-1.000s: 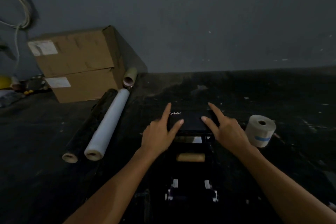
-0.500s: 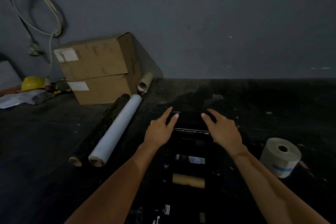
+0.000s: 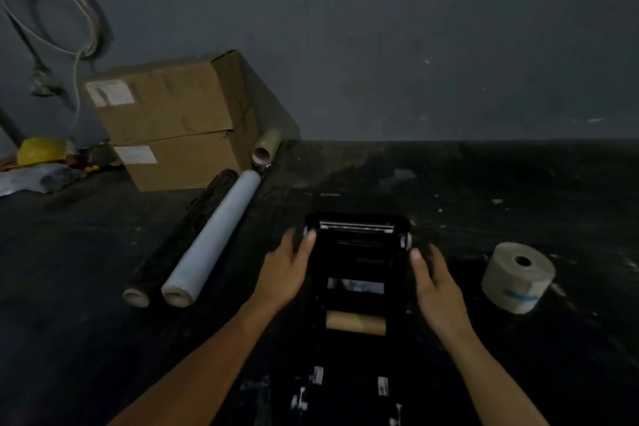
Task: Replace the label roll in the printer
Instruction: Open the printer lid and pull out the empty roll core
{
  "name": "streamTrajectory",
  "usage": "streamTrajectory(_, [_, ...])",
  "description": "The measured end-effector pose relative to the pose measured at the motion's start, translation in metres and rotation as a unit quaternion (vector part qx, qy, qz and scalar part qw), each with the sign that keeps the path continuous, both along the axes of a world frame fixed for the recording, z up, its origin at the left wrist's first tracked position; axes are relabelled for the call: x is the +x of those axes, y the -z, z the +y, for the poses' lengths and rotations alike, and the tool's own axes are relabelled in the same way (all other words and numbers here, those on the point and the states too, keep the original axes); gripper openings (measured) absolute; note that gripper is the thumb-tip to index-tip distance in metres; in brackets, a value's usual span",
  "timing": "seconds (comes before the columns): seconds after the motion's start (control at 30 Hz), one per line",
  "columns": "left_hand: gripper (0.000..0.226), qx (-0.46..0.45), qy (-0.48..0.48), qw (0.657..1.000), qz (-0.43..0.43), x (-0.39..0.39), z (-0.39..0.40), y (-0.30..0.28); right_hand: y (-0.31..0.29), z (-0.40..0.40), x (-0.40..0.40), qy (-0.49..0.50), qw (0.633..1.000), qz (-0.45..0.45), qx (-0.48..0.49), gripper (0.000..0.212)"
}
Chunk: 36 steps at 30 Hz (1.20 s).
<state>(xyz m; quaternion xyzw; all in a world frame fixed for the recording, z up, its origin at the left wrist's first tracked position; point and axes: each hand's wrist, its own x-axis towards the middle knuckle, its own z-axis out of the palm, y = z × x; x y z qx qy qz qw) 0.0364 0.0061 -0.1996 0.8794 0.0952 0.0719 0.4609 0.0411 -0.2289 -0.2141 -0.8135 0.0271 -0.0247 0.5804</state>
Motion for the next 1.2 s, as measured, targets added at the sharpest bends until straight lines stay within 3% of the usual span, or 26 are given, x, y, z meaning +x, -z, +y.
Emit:
streamTrajectory(0.1, [0.065,0.038,0.02,0.999,0.016,-0.009,-0.015,0.029,0.03,-0.008,0.0,-0.074,0.994,-0.005,-0.078,0.061])
streamTrajectory(0.23, [0.071,0.108,0.069,0.991,0.048,0.002,-0.041,0.06,0.066,-0.01,0.024,-0.149,0.955,-0.003,-0.255,0.07])
streamTrajectory(0.4, [0.069,0.154,0.068,0.983,0.069,0.026,-0.062,0.07,0.072,-0.008,0.056,-0.173,0.927,0.001,-0.332,0.068])
streamTrajectory(0.53, [0.103,0.15,0.047,0.985,0.07,0.042,-0.076,0.067,0.067,-0.016,0.074,-0.174,0.931,0.023,-0.32,0.068])
streamTrajectory(0.67, [0.07,0.139,0.062,0.984,0.093,0.03,-0.08,0.08,0.076,-0.015,0.055,-0.171,0.939,0.054,-0.293,0.069])
streamTrajectory(1.0, [0.061,0.049,0.091,0.994,0.043,-0.015,-0.055,0.074,0.072,0.013,-0.017,-0.114,0.984,0.027,-0.133,0.065])
streamTrajectory(1.2, [0.055,0.043,0.131,0.99,0.009,-0.038,-0.041,0.061,0.049,0.009,-0.04,-0.07,0.989,0.016,-0.132,0.05])
